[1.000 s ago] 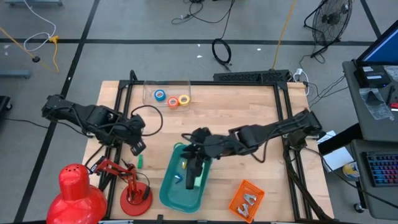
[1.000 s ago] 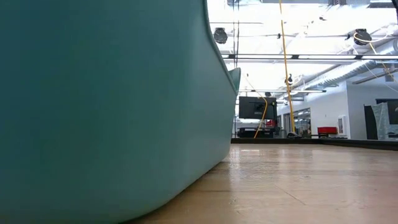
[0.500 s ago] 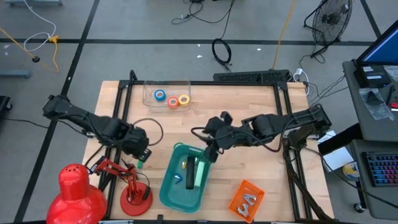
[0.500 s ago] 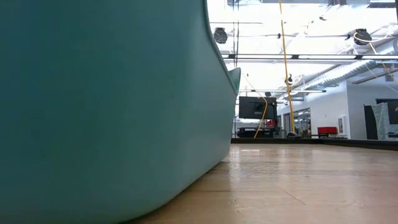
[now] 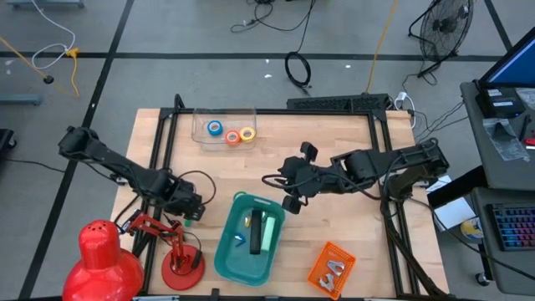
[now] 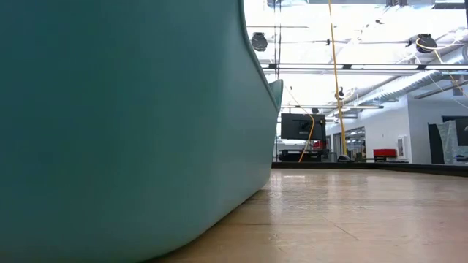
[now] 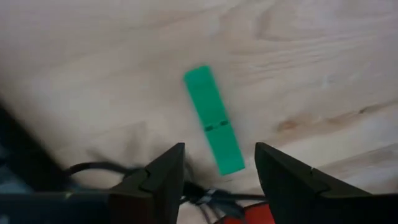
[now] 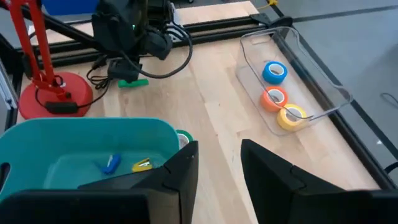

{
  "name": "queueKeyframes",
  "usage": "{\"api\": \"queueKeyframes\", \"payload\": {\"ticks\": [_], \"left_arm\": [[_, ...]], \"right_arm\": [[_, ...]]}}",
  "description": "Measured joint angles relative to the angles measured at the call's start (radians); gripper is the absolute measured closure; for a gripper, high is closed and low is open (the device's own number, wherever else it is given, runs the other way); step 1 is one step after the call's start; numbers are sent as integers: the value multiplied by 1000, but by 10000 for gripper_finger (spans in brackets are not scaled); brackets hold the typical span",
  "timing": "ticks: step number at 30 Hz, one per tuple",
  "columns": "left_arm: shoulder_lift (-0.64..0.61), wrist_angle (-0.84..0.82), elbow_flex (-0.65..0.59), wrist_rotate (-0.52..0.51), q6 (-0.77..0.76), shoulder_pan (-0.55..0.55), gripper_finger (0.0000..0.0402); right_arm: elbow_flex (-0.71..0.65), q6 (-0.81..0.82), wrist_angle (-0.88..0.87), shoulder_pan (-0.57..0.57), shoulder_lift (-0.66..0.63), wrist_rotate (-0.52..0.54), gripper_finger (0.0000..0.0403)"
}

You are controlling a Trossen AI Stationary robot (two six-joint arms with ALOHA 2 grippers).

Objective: Pick and place Stapler, Stapler remover, tape
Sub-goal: Put the green stapler into the green bin

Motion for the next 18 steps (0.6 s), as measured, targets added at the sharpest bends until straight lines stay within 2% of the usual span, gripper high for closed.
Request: {"api": "queueKeyframes", "payload": {"ticks": [6, 18], "left_arm": [[0, 111, -57, 4, -34, 0, 193], [0, 127, -114, 60, -64, 0, 199]], "right_arm": [[0, -13, 3, -16, 0, 0, 289], [0, -16, 2, -22, 0, -1, 289]]}}
